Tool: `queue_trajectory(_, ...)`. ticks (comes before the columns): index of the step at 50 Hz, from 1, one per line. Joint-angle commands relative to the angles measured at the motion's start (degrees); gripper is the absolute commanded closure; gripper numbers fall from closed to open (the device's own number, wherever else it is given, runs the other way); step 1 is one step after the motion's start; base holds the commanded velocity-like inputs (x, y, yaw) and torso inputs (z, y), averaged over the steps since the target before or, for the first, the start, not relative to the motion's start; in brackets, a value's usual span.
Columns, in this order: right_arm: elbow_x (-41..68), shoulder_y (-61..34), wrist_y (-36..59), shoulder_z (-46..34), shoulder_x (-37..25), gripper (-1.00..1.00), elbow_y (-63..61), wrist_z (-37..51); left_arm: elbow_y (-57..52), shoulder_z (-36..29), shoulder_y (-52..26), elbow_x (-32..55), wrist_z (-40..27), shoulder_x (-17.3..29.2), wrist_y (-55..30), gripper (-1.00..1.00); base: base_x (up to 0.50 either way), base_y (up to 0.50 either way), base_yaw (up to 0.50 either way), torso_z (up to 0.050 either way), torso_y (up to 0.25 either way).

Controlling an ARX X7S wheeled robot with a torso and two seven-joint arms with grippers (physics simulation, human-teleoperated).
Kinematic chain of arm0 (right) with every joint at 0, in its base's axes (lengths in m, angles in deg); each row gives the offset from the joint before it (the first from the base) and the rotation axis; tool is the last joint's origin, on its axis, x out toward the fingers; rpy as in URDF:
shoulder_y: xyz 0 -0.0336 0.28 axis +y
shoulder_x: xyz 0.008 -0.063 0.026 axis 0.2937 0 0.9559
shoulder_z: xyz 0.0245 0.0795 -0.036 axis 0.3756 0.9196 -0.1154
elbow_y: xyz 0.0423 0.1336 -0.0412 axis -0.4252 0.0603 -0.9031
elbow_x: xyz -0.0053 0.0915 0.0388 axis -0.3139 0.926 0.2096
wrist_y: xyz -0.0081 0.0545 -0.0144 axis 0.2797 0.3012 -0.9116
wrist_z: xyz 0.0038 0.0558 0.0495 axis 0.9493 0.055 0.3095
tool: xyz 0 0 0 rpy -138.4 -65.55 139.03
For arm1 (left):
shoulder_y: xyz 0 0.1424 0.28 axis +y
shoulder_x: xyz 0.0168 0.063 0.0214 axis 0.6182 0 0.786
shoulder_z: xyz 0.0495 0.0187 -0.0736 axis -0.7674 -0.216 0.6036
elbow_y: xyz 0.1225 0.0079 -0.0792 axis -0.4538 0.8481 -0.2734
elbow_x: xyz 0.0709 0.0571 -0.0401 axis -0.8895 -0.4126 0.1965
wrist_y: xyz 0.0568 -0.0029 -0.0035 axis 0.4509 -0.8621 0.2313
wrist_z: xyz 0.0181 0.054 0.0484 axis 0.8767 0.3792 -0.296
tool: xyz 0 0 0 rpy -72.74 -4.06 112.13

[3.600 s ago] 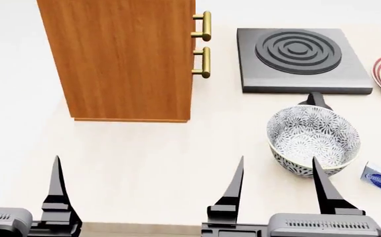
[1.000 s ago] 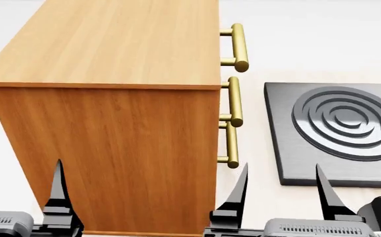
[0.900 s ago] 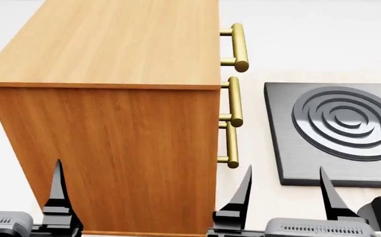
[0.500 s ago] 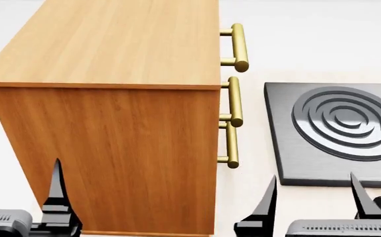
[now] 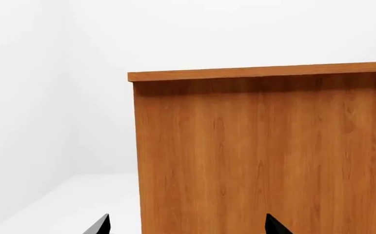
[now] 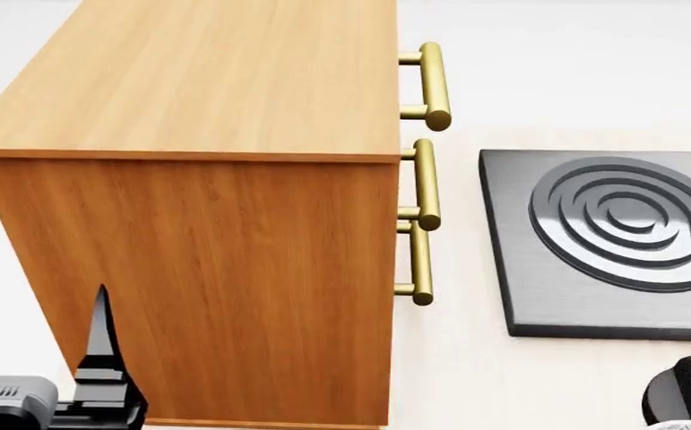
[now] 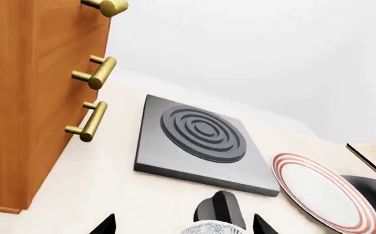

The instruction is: Put the bowl on the top of the cabinet.

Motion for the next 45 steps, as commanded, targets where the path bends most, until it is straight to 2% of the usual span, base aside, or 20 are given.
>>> queue_trajectory(1,-2.1,14.2,-10.3,-1.7,-6.6,-1.00,1.5,3.7,-0.5,-0.2,-0.2,0.0,-0.4,0.3,-0.5,-1.00,0.00,0.00,0.00,0.000,0.000)
queue_trajectory(18,-6.5,17.0,-11.6,-4.3,-4.2,-1.00,4.7,2.5,0.2,-0.9,-0.5,0.0,-0.7,0.4,0.0,-1.00,0.00,0.00,0.00,0.000,0.000)
queue_trajectory(45,-9.0,10.9,-9.1,-10.1,0.0,-1.00,11.0,-1.1,0.5,-1.4,-0.4,0.3,-1.2,0.8,0.4,-1.00,0.00,0.00,0.00,0.000,0.000)
